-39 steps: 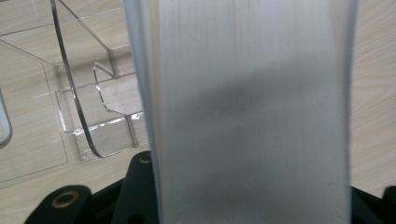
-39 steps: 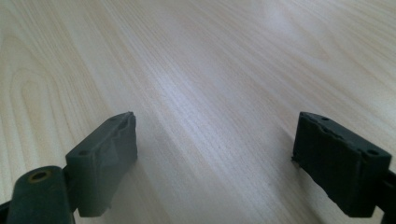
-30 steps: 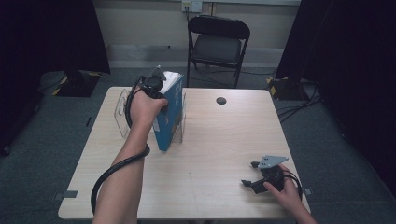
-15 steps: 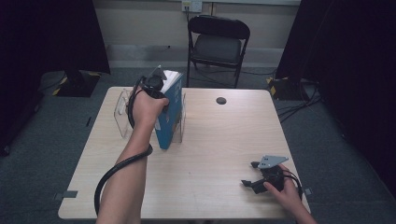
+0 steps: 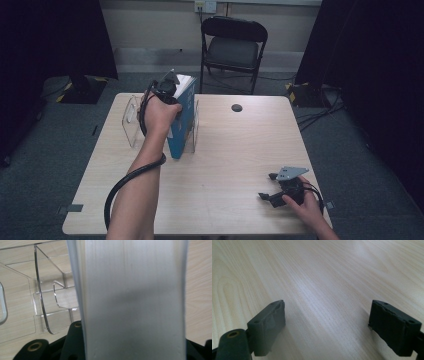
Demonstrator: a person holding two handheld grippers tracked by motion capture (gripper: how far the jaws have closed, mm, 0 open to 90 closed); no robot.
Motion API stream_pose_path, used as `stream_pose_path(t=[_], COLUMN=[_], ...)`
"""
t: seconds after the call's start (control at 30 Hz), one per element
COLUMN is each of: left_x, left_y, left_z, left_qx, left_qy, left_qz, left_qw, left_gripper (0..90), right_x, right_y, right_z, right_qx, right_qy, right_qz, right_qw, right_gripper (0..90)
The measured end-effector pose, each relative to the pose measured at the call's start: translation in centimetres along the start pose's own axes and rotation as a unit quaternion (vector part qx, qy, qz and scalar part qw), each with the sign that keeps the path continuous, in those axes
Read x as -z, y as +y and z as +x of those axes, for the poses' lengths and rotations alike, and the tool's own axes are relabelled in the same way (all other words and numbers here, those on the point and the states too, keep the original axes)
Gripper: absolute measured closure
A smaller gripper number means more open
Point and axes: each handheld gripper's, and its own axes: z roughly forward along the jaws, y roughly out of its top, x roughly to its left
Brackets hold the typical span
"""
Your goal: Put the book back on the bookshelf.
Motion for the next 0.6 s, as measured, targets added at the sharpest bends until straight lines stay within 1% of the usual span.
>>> stream_pose_path(t=[0.17,0.3,0.33,0.37,0.43,0.5,0.53,0.57,0.6], left_x=[-0.09,-0.09,-0.07,-0.02,-0.01,0.05,0.09,0.1,0.06], left_y=[0.08,0.09,0.1,0.11,0.12,0.18,0.21,0.25,0.26], left_z=[-0.06,-0.03,-0.03,0.0,-0.03,0.03,-0.03,-0.05,-0.15], left_qx=[-0.001,0.004,0.003,-0.002,0.004,0.001,0.001,-0.001,0.002], left_qy=[0.006,0.003,0.003,0.007,0.005,0.005,0.01,0.007,0.008], left_qz=[-0.002,-0.005,-0.006,-0.009,-0.013,-0.013,-0.015,-0.016,-0.017], left_qw=[1.0,1.0,1.0,0.9999,0.9999,0.9999,0.9998,0.9998,0.9998], left_gripper=[61.8,61.8,61.8,61.7,61.7,61.6,61.6,61.6,61.6], right_x=[0.0,0.0,0.01,0.0,0.0,0.01,0.0,0.01,0.0], right_y=[0.0,0.0,0.0,0.0,0.0,0.0,0.0,0.0,0.0], right_z=[0.01,0.01,0.01,0.01,0.0,0.02,0.01,0.02,0.0], right_qx=[-0.001,-0.001,-0.001,-0.001,0.0,-0.002,-0.001,-0.002,0.0], right_qy=[0.0,0.0,0.0,0.0,0.0,0.0,0.0,0.0,0.0], right_qz=[0.0,0.0,0.001,0.0,0.0,0.001,0.0,0.001,0.0], right_qw=[1.0,1.0,1.0,1.0,1.0,1.0,1.0,1.0,1.0], right_gripper=[13.0,13.0,13.0,13.0,13.0,13.0,13.0,13.0,13.0])
